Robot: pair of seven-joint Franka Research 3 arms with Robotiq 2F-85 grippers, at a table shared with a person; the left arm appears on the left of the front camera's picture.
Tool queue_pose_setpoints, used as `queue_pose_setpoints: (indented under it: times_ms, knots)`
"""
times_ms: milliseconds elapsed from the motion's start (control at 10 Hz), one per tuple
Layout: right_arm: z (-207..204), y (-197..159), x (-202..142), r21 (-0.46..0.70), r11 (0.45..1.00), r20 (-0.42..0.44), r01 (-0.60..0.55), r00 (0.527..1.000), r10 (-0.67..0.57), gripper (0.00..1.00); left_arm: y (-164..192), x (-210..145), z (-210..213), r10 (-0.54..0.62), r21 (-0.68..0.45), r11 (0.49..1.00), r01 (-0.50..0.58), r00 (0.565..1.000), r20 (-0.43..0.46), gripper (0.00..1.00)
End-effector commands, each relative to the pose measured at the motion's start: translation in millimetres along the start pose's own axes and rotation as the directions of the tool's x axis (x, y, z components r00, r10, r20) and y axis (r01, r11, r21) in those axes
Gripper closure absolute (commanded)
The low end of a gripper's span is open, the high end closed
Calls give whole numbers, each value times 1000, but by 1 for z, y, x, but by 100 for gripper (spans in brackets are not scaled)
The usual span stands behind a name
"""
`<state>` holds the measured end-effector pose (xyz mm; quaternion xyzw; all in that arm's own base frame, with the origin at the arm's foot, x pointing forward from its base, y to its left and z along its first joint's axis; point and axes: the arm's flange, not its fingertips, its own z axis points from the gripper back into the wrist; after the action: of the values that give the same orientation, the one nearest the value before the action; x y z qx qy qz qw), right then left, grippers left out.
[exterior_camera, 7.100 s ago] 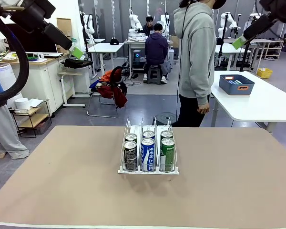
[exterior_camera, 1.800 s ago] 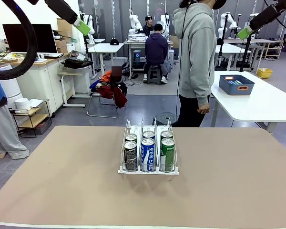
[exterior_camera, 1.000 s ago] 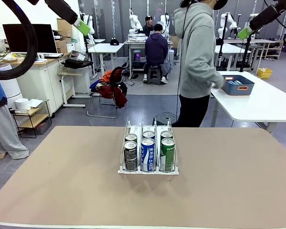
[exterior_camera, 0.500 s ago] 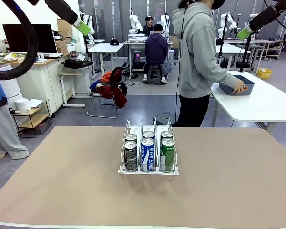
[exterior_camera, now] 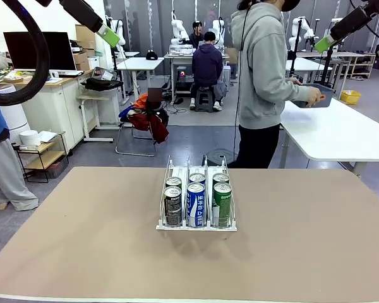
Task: Fill the beverage cans into the dispenser.
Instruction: Pick up the Pepsi coke handed by the human.
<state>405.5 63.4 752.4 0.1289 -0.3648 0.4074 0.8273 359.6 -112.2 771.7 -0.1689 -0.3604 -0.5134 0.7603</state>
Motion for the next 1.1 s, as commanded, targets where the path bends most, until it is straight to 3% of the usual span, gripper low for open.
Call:
queue_pose_setpoints:
  times_ms: [0,1000]
  knots:
    - [0,1,0,3,1000,-1,-2,1000,2,0,0,0,0,6,8,1000,-6,1000,-1,0]
    - [0,1,0,3,1000,-1,-2,1000,2,0,0,0,0,6,8,1000,-6,1000,-1,0]
